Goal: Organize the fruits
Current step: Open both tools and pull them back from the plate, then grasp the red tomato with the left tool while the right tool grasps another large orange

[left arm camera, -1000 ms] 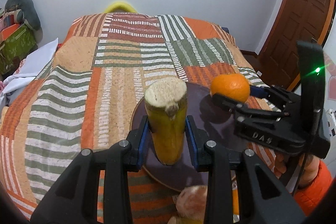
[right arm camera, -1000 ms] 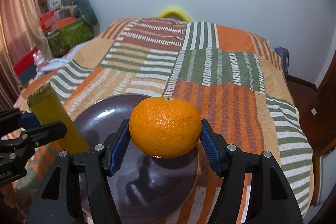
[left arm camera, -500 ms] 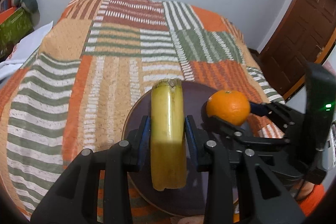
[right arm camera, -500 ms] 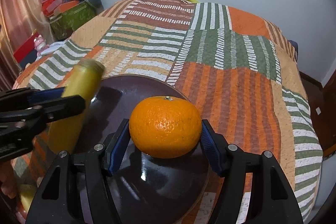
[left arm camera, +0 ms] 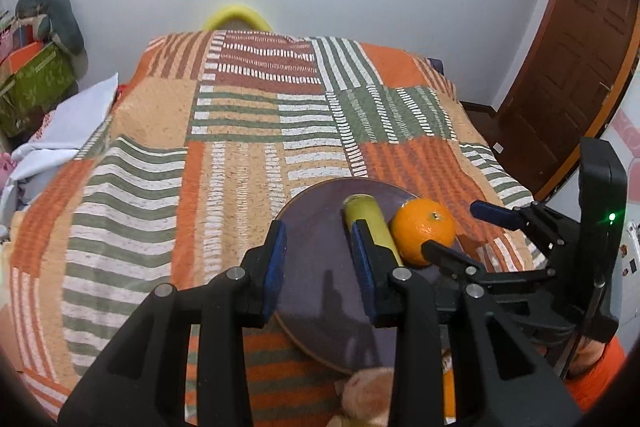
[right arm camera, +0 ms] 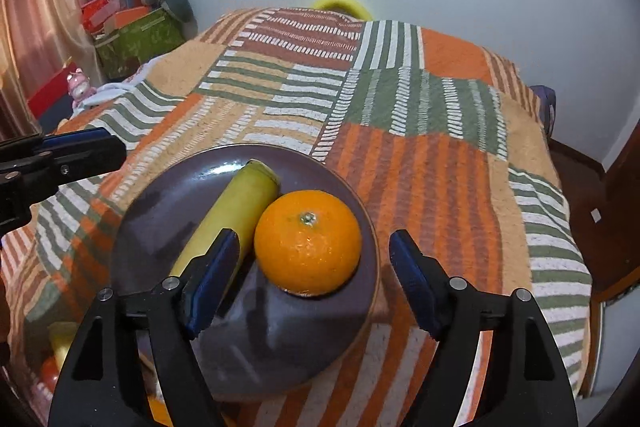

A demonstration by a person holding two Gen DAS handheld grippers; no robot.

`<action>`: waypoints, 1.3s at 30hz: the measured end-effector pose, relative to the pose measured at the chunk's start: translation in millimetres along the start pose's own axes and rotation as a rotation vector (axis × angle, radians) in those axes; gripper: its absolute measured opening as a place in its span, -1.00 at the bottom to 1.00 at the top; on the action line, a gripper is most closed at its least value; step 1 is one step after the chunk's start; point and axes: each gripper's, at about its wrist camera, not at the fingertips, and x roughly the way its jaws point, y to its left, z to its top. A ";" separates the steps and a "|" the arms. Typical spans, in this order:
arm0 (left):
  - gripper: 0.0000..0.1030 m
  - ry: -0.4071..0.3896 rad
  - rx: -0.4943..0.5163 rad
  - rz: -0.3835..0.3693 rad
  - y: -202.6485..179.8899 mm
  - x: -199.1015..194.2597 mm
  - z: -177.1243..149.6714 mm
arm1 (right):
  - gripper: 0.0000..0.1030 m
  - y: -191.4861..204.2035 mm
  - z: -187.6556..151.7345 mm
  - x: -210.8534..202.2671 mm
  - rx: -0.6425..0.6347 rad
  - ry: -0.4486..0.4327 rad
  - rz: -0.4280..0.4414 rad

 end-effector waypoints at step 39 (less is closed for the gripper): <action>-0.13 0.096 -0.020 0.037 -2.4 -117.1 -136.6 | 0.46 49.3 -85.9 -118.7 0.029 -0.053 0.009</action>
